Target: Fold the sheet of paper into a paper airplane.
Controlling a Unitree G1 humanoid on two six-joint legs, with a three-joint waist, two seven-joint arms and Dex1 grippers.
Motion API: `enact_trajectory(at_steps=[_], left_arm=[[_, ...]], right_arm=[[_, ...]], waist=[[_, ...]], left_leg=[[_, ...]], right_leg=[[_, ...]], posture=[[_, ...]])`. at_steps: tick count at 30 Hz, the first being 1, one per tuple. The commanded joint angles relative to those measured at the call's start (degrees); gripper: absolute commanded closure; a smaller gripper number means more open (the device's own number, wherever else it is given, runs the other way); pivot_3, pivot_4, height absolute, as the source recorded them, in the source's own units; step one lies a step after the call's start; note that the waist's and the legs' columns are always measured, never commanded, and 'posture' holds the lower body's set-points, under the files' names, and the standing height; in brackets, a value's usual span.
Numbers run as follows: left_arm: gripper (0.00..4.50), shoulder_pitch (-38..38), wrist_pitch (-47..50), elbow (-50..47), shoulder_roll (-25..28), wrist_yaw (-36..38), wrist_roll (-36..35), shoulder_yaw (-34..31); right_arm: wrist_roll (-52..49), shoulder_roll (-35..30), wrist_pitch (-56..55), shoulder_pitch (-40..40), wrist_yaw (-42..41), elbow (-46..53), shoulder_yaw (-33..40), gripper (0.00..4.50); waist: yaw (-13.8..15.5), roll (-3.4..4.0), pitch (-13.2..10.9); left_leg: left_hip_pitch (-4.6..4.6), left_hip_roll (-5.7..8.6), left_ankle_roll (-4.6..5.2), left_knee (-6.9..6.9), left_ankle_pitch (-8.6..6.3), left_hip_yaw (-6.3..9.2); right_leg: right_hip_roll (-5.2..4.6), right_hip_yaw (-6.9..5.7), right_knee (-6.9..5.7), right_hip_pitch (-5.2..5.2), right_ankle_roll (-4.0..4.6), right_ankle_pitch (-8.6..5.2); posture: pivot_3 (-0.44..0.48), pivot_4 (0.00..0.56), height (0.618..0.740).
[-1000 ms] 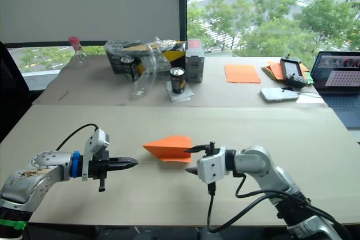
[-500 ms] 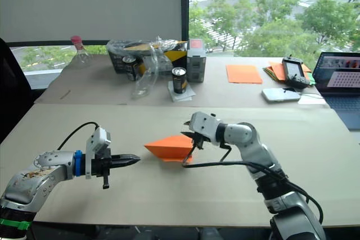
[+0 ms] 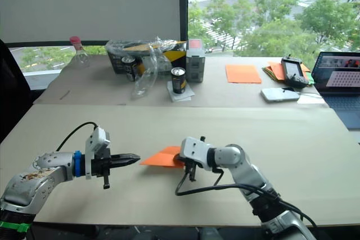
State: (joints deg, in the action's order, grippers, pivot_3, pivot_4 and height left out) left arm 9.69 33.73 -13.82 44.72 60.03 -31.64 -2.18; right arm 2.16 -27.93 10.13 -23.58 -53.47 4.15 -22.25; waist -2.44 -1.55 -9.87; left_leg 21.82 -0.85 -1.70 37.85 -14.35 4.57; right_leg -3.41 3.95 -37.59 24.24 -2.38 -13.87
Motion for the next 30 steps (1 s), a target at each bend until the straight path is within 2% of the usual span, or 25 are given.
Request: enact_trajectory(at_steps=[1, 7, 15, 21, 24, 28, 30], left_arm=[[4.5, 1.31, 0.52, -1.51, 0.28, 0.43, -1.2, -0.88], [4.5, 3.4, -0.17, 0.28, -2.36, -0.24, 0.27, 1.7], [4.5, 6.89, -6.26, 8.54, -9.07, -2.76, 8.37, 8.88], [4.5, 5.66, -11.37, 12.21, -10.95, -3.06, 14.87, 14.13], [4.5, 5.29, -13.38, 14.73, -11.98, -5.91, 18.61, 15.59], [4.5, 4.43, -13.54, 14.65, -12.67, -6.07, 18.59, 15.42], [4.5, 3.86, -13.51, 14.17, -12.62, -6.13, 18.7, 15.63]], right_arm=[[0.67, -0.55, -1.53, 1.38, -0.16, 1.51, -0.61, 4.47], [2.21, -0.17, -0.83, 2.39, 0.52, -0.07, -1.5, 4.47], [2.43, -0.48, 0.77, 2.42, 0.82, 0.03, -0.98, 4.47], [1.86, -0.98, 2.89, 2.81, 1.3, 1.85, 0.23, 4.47], [-3.14, -0.1, 7.27, 4.11, 0.81, 4.12, 3.47, 4.47], [-10.88, 0.38, 15.28, 4.97, 0.02, 5.84, 8.72, 4.47], [-13.99, 0.06, 18.41, 4.51, -0.43, 5.99, 11.12, 3.88]], waist=[[-0.03, 0.0, 0.0], [-0.08, 0.0, 0.01], [-0.17, -0.04, 0.04], [0.0, -0.04, 0.06], [0.34, -0.01, 0.14], [0.58, -0.03, 0.17], [0.43, -0.03, 0.17]], left_leg=[[0.0, 0.0, 0.0, 0.0, 0.0, 0.0], [-0.09, -0.01, 0.0, 0.0, 0.0, 0.0], [-0.2, 0.0, 0.0, 0.0, 0.0, -0.01], [-0.2, 0.01, 0.0, 0.01, 0.0, -0.01], [-0.23, 0.01, 0.0, 0.01, 0.0, 0.0], [-0.47, 0.03, 0.0, 0.01, 0.0, -0.01], [-0.74, 0.01, 0.01, 0.01, 0.0, 0.0]], right_leg=[[0.0, 0.0, -0.01, 0.0, 0.0, 0.0], [0.02, 0.0, -0.03, -0.05, 0.0, 0.0], [0.02, 0.01, -0.03, -0.16, 0.0, 0.0], [0.01, 0.01, -0.03, -0.18, 0.0, 0.0], [0.01, 0.01, -0.03, -0.22, 0.0, 0.0], [-0.01, 0.02, 0.02, -0.51, 0.0, 0.0], [0.0, 0.0, 0.07, -0.82, -0.03, -0.02]], posture=[[0.0, 0.15, 0.73], [0.0, 0.15, 0.73], [0.0, 0.15, 0.73], [0.0, 0.15, 0.73], [0.0, 0.15, 0.73], [0.0, 0.15, 0.73], [0.0, 0.15, 0.73]])
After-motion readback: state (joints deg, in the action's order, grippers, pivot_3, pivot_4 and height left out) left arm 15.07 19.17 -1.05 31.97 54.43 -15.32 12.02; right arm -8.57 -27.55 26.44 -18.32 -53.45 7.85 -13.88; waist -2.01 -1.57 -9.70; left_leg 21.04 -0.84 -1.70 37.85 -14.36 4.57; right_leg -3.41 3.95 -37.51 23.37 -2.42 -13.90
